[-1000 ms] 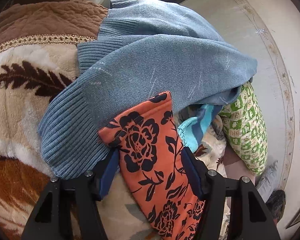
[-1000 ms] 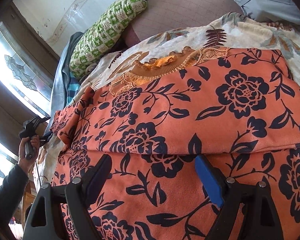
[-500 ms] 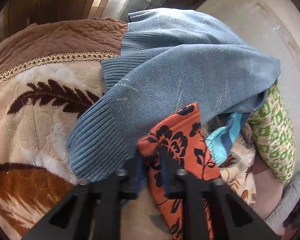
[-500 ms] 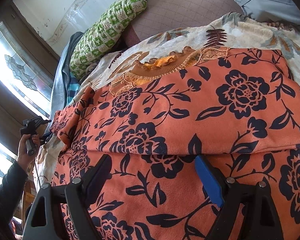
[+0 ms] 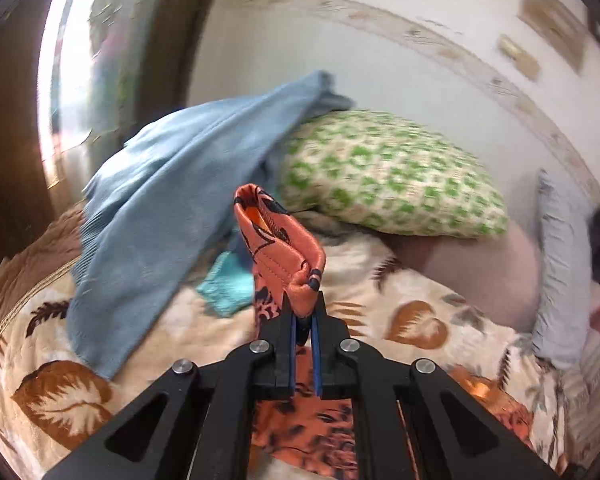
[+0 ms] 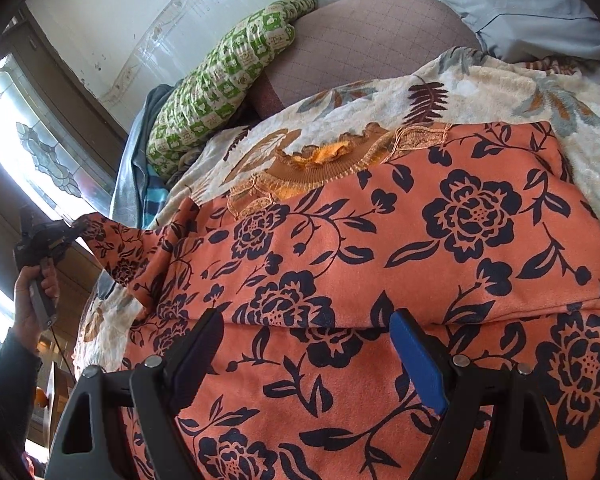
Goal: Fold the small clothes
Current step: 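Lift the sleeve with the left tool, fold it over the body, release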
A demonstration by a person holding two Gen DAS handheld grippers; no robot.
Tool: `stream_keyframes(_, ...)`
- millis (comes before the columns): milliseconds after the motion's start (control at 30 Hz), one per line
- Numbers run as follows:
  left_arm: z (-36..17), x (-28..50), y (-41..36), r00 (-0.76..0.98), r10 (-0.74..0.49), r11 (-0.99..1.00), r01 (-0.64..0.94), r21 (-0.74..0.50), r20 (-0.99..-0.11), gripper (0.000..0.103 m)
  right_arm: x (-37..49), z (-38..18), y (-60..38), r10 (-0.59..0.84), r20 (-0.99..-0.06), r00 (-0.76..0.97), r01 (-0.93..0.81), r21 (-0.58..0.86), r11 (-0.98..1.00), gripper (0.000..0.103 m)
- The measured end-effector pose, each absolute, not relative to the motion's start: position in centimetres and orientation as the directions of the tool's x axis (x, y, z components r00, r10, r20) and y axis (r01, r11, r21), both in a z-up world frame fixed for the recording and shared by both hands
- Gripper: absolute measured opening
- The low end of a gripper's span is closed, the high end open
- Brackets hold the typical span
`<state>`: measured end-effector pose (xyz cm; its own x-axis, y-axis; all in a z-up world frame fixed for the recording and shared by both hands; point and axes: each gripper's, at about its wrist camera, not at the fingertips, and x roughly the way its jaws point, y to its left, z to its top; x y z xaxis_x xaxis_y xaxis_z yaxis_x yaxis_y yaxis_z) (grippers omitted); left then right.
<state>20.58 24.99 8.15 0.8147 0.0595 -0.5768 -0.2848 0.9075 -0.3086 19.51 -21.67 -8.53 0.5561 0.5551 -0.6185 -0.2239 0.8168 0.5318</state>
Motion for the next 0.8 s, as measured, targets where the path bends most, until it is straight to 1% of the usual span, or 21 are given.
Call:
stream_keyframes(133, 13.2, 19.3, 12.9, 0.872, -0.105, 0.962, -0.032, -0.270, -0.477, 0.006, 18.9, -7.3, -23.5, 0.557, -0.576, 0.599, -0.204, 0.563, 0.801, 0.087)
stream_keyframes(233, 15.0, 18.8, 4.1, 0.871, -0.231, 0.954, 0.114, -0.279, -0.433, 0.006, 18.5, -6.6, -25.5, 0.547, -0.543, 0.638, -0.168, 0.595, 0.786, 0.087)
stream_keyframes(300, 14.7, 18.8, -1.4, 0.844, -0.316, 0.934, 0.197, -0.297, -0.434, 0.006, 18.4, -6.3, -27.5, 0.527, -0.519, 0.673, -0.119, 0.628, 0.769, 0.087)
stream_keyframes(367, 13.4, 19.0, -6.4, 0.820, -0.358, 0.923, 0.240, -0.299, -0.447, 0.006, 18.3, -6.3, -29.9, 0.510, -0.492, 0.706, -0.058, 0.677, 0.733, 0.087)
stream_keyframes(467, 9.9, 20.6, -12.6, 0.760, -0.402, 0.913, 0.292, -0.284, -0.511, 0.006, 18.2, -7.2, -33.7, 0.480, -0.468, 0.742, 0.048, 0.752, 0.658, 0.087)
stream_keyframes(500, 8.3, 21.5, -14.4, 0.725, -0.412, 0.910, 0.301, -0.285, -0.552, 0.011, 18.1, -7.6, -34.7, 0.467, -0.469, 0.750, 0.084, 0.767, 0.636, 0.087)
stream_keyframes(533, 6.4, 22.3, -15.7, 0.675, -0.426, 0.905, 0.303, -0.300, -0.603, 0.027, 18.1, -8.1, -35.7, 0.452, -0.476, 0.755, 0.118, 0.776, 0.619, 0.087)
stream_keyframes(567, 4.4, 23.1, -16.4, 0.615, -0.441, 0.898, 0.303, -0.321, -0.654, 0.038, 18.1, -8.6, -36.5, 0.439, -0.484, 0.757, 0.151, 0.783, 0.604, 0.087)
stream_keyframes(600, 2.7, 23.5, -16.7, 0.553, -0.449, 0.893, 0.290, -0.344, -0.702, 0.053, 18.0, -9.1, -37.2, 0.430, -0.490, 0.758, 0.179, 0.791, 0.585, 0.087)
stream_keyframes(633, 1.7, 23.1, -16.5, 0.509, -0.465, 0.885, 0.281, -0.371, -0.724, 0.053, 17.9, -9.5, -37.8, 0.428, -0.493, 0.758, 0.202, 0.800, 0.565, 0.087)
stream_keyframes(667, 1.1, 22.5, -15.7, 0.500, -0.478, 0.879, 0.280, -0.387, -0.722, 0.053, 17.9, -9.9, -38.4, 0.428, -0.493, 0.757, 0.220, 0.810, 0.544, 0.087)
stream_keyframes(733, 1.4, 21.4, -13.6, 0.534, -0.451, 0.893, 0.275, -0.358, -0.715, 0.054, 17.9, -10.3, -39.0, 0.431, -0.490, 0.758, 0.238, 0.823, 0.516, 0.088)
stream_keyframes(767, 1.8, 20.6, -11.9, 0.557, -0.448, 0.894, 0.277, -0.353, -0.699, 0.056, 18.0, -10.2, -38.9, 0.438, -0.487, 0.755, 0.232, 0.824, 0.516, 0.088)
stream_keyframes(800, 2.1, 19.9, -9.9, 0.589, -0.427, 0.904, 0.264, -0.337, -0.686, 0.062, 18.2, -10.0, -38.6, 0.446, -0.485, 0.753, 0.217, 0.822, 0.527, 0.088)
